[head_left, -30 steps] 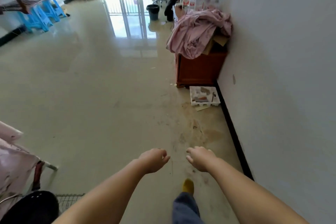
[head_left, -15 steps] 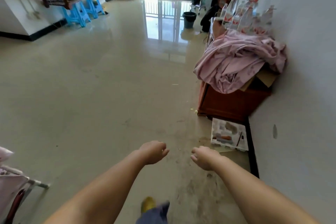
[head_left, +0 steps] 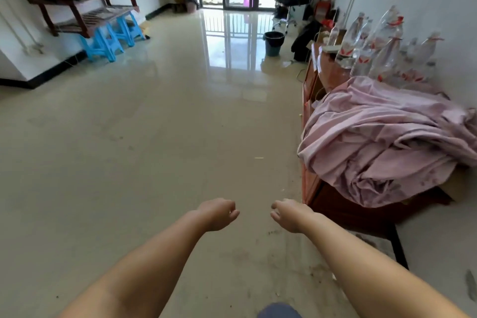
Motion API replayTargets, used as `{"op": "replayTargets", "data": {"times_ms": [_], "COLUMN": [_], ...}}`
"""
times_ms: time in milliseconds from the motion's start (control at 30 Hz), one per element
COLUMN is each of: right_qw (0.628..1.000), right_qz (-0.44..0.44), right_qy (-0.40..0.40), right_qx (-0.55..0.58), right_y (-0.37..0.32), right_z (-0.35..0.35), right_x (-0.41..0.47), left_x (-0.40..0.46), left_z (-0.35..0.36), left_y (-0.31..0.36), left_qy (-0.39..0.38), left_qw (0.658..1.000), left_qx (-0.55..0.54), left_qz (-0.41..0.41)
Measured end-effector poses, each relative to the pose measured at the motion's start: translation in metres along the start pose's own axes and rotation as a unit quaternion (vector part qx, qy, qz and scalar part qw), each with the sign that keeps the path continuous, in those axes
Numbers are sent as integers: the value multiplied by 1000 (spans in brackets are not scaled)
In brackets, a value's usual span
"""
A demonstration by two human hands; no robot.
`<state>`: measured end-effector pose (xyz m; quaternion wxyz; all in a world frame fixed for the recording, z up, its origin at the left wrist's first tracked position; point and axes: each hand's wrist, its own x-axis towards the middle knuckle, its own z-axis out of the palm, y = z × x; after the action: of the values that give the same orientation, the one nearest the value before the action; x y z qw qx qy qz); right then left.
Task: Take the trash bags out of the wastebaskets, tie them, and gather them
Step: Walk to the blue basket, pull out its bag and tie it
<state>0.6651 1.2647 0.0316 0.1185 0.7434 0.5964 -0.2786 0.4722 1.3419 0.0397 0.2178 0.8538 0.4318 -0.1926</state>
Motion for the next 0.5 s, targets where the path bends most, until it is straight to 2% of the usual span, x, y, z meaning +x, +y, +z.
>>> {"op": "replayTargets", "data": {"times_ms": [267, 500], "right_qw": [1000, 999], "right_qz": [-9, -22], "right_qy": [-12, -13], "right_qx": [-5, -46], "right_y": [35, 83], "right_z": [-101, -229], "right_x": [186, 352], "left_x": [181, 353], "left_z": [-98, -211], "left_y": [-44, -51], "left_qy": [-1, 9], "left_qw": [1000, 999], "left_qx": [-3, -34], "left_qz": [-2, -9]}}
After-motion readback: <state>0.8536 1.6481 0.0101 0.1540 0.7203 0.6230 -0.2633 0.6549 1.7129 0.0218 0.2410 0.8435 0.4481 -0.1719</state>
